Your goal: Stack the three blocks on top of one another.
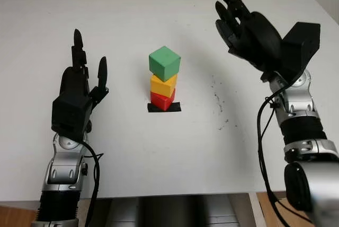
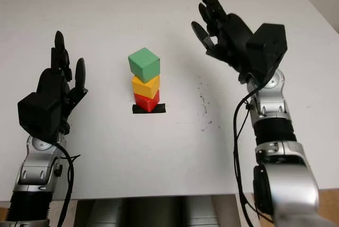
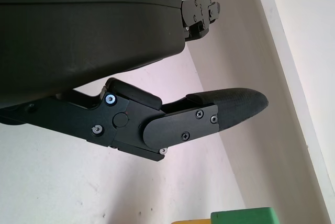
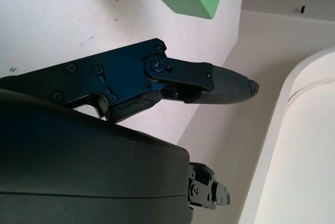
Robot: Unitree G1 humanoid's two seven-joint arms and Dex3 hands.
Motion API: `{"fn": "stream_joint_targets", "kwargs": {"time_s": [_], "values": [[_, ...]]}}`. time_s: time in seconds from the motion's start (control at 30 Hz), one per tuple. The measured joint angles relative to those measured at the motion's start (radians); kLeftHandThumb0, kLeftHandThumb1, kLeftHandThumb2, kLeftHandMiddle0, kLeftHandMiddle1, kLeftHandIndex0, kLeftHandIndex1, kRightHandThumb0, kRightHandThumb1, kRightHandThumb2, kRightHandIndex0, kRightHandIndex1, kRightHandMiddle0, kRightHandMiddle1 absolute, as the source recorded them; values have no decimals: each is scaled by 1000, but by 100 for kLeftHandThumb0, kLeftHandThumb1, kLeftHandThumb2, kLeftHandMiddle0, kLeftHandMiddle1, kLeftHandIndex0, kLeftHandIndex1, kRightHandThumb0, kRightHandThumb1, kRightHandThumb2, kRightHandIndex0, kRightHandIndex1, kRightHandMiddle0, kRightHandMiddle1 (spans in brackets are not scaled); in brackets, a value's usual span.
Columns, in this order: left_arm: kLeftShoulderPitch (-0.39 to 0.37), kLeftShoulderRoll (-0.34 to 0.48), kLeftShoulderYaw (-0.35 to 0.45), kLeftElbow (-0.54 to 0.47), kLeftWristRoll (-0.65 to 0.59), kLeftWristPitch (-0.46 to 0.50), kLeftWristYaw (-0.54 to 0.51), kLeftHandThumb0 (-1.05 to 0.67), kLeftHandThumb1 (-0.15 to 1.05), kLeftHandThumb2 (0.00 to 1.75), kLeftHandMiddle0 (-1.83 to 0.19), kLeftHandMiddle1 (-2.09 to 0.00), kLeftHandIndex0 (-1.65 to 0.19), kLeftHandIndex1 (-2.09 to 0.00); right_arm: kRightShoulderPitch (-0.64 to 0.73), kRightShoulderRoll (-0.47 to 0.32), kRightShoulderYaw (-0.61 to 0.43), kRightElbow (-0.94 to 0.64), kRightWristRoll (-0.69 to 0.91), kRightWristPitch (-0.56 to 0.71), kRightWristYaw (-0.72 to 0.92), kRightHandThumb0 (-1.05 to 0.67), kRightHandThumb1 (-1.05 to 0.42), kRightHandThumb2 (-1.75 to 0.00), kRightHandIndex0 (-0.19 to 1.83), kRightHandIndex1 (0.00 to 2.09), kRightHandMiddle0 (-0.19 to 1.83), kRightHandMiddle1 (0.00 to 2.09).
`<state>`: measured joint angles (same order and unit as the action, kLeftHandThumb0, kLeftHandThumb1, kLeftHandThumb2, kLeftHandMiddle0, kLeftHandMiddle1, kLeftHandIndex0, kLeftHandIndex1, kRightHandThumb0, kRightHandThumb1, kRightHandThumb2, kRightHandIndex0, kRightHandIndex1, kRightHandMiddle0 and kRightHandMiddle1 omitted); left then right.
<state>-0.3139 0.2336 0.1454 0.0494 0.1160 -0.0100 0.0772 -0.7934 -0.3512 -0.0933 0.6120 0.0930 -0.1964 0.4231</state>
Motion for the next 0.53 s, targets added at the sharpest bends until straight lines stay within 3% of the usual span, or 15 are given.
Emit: {"fn": "stream_joint_targets", "kwargs": {"time_s": [0.23,0.53], "values": [[9,-3,4,2,-47,6,-28,-79,105,67,19,0,19,-2,105,63,-12,-165,-2,92,-156,-62,-105,-74,-19,0,-19,0],[39,-24,10,-3,-111,-16,-52,-76,105,65,19,-2,19,-2,277,207,5,-279,31,153,-246,-70,-105,-74,-19,0,-19,0]]}}
